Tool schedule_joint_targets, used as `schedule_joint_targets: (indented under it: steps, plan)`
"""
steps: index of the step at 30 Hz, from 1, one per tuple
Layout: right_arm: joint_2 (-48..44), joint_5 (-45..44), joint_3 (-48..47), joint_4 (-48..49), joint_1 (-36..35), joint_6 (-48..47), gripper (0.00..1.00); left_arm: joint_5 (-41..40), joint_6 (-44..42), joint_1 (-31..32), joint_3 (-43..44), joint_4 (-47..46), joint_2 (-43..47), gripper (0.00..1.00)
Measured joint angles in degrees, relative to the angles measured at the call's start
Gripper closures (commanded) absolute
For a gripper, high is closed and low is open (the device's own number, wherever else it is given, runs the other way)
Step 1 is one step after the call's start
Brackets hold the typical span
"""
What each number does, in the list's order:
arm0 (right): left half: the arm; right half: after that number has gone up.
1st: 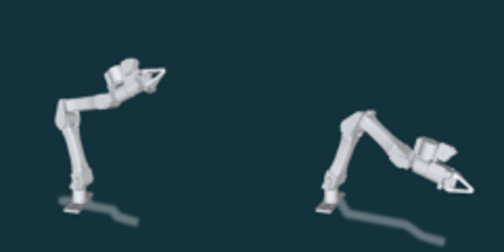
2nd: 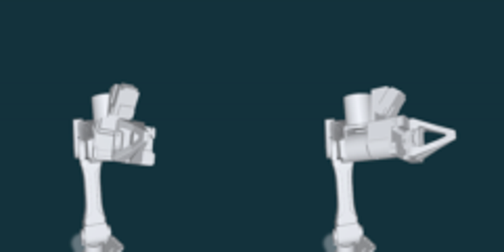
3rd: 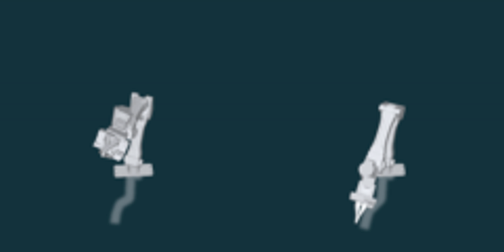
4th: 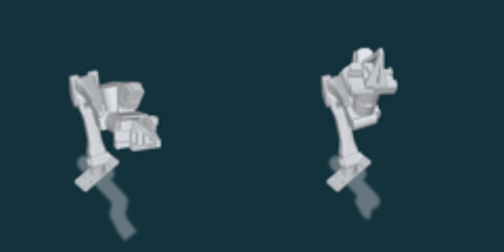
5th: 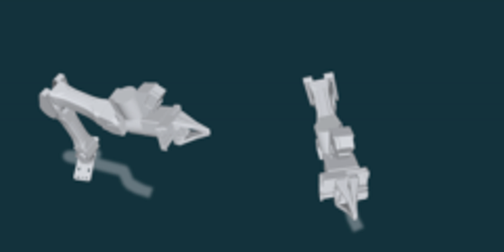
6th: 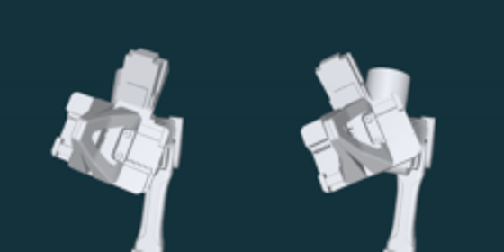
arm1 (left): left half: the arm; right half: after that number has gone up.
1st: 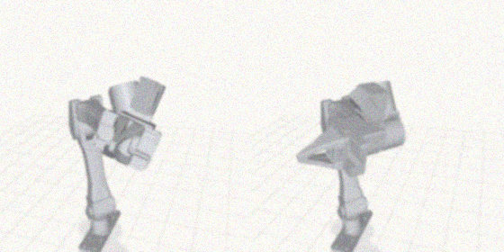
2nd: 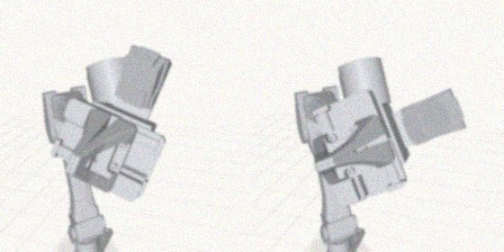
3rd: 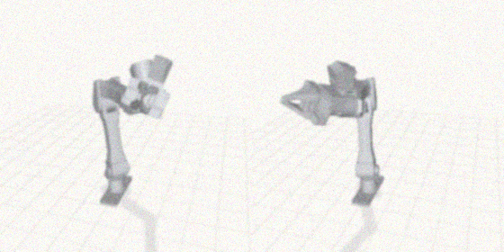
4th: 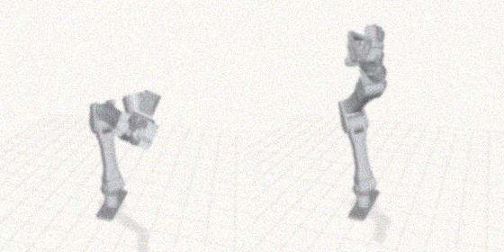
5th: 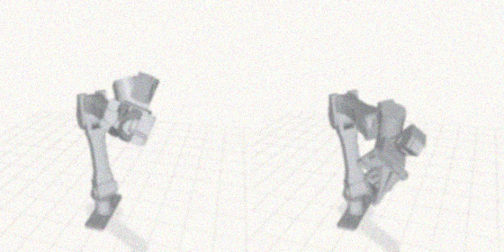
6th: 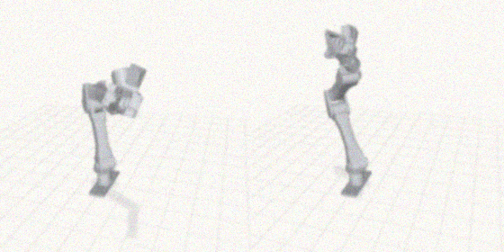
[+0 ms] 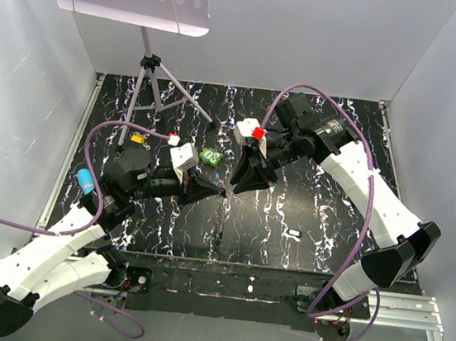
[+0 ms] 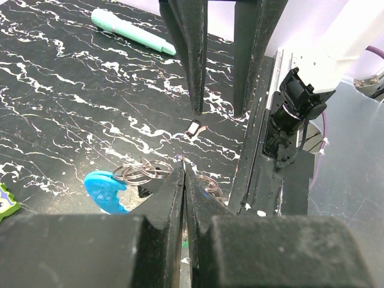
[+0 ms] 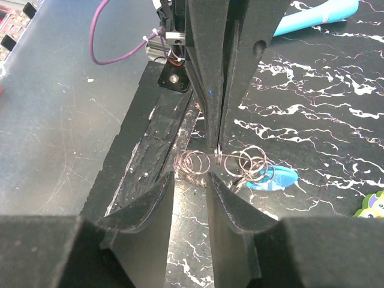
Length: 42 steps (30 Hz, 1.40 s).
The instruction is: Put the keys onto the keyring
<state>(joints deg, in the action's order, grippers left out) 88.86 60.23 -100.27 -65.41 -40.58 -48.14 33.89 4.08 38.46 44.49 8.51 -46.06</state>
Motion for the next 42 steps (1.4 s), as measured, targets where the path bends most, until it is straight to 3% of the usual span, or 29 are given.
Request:
schedule_joint_targets:
  steps: [42]
  plan:
    - [0.0, -1.0, 0.7, 1.0, 0.1, 0.4, 0.63, 0.0, 0.7, 0.0, -2.0, -1.5, 2.0, 1.0]
